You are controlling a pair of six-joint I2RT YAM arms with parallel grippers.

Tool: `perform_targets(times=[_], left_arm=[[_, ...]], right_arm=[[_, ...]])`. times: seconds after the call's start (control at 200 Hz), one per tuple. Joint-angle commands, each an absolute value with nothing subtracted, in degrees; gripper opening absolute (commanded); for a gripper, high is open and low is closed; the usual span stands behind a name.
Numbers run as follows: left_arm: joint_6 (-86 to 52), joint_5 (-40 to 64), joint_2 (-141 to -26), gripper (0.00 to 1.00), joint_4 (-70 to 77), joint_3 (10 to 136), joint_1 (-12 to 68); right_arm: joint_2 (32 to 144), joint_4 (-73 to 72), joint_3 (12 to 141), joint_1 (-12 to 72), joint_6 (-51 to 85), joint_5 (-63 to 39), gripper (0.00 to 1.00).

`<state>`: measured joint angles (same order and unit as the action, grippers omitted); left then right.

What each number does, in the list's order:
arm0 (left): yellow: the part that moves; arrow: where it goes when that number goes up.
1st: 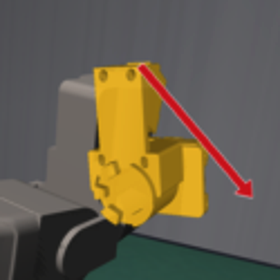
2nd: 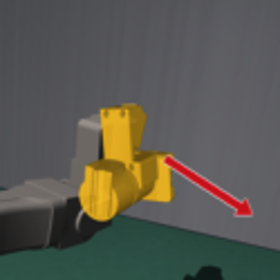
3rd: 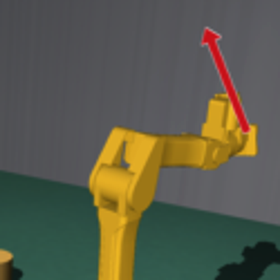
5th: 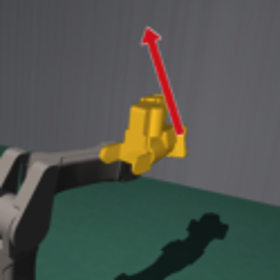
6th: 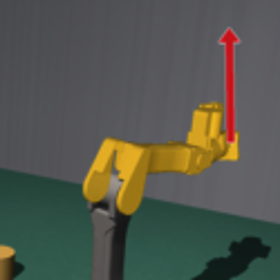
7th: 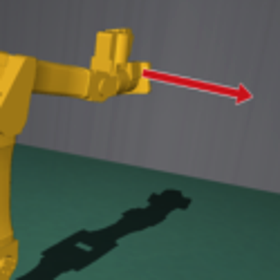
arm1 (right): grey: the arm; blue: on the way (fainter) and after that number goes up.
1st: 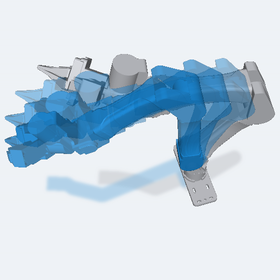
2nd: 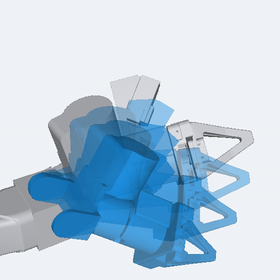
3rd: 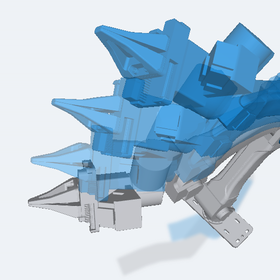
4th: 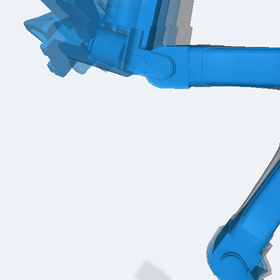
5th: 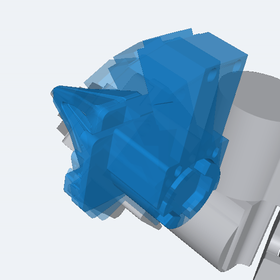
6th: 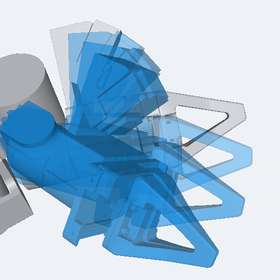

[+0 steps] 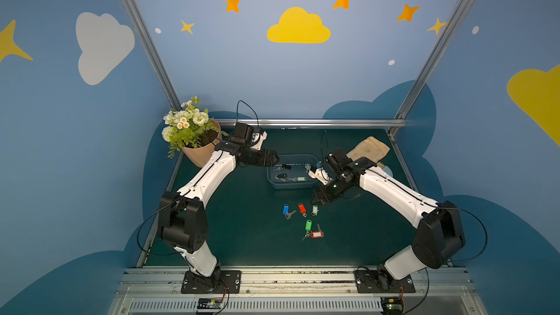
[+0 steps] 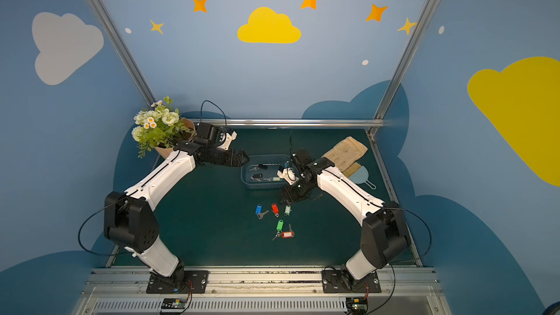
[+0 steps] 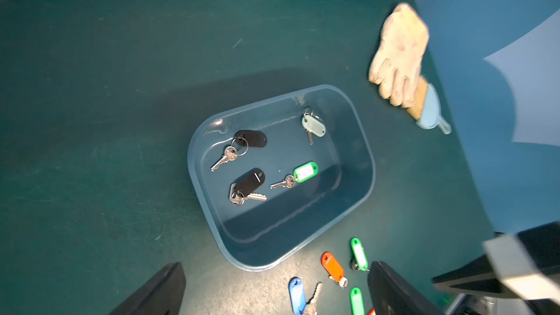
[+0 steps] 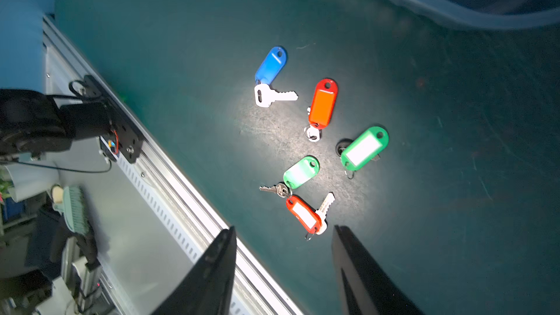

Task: Take the keys out of the storage box
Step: Place the key at the center of the board, then pick up the key from the storage box.

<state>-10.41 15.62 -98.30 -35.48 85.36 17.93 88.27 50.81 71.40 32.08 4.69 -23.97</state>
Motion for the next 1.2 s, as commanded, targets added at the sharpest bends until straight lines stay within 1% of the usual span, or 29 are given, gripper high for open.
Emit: perform_targets(times=[0.0, 0.06, 0.135, 0.245, 0.38, 0.536, 0.746, 0.906, 1.011, 1.106, 1.192], left_arm=[[-9.4, 6.1, -102.7, 1.00, -41.7, 89.4, 21.3], [-10.7, 2.5, -105.7, 1.00, -44.3, 92.4, 23.0], [-12.3, -1.1, -110.0, 1.00, -47.7, 96.4, 24.5], [-12.7, -5.4, -116.5, 0.98, -51.9, 102.9, 26.5], [-9.9, -10.5, -123.6, 0.95, -54.4, 109.4, 28.8], [-7.6, -14.9, -131.3, 0.86, -57.8, 117.1, 29.4], [-5.1, -17.3, -139.1, 0.70, -60.0, 125.2, 29.7], [-4.1, -18.1, -142.6, 0.59, -60.1, 128.4, 29.7], [-3.9, -17.9, -144.2, 0.49, -59.9, 129.7, 29.7], [-4.0, -18.1, -145.3, 0.44, -59.7, 130.6, 29.9], [-4.0, -18.4, -145.9, 0.38, -59.5, 131.7, 30.2]], right_arm=[[84.9, 43.7, 70.0, 27.6, 11.7, -22.7, 0.63], [84.2, 40.9, 69.6, 25.5, 13.8, -22.5, 0.65], [84.9, 38.9, 70.1, 23.7, 14.9, -23.2, 0.65], [86.9, 37.9, 71.6, 22.9, 15.2, -24.1, 0.64], [88.4, 37.4, 72.3, 22.7, 14.9, -25.3, 0.64], [88.5, 37.5, 71.6, 22.2, 13.8, -26.0, 0.64], [87.5, 37.5, 70.2, 20.9, 13.3, -26.9, 0.63], [87.0, 37.4, 69.3, 19.9, 12.9, -27.7, 0.63], [87.1, 37.4, 69.3, 19.5, 12.7, -28.6, 0.63], [87.2, 37.8, 69.6, 19.3, 12.3, -29.5, 0.63], [87.4, 38.3, 70.0, 19.3, 11.8, -30.0, 0.63]])
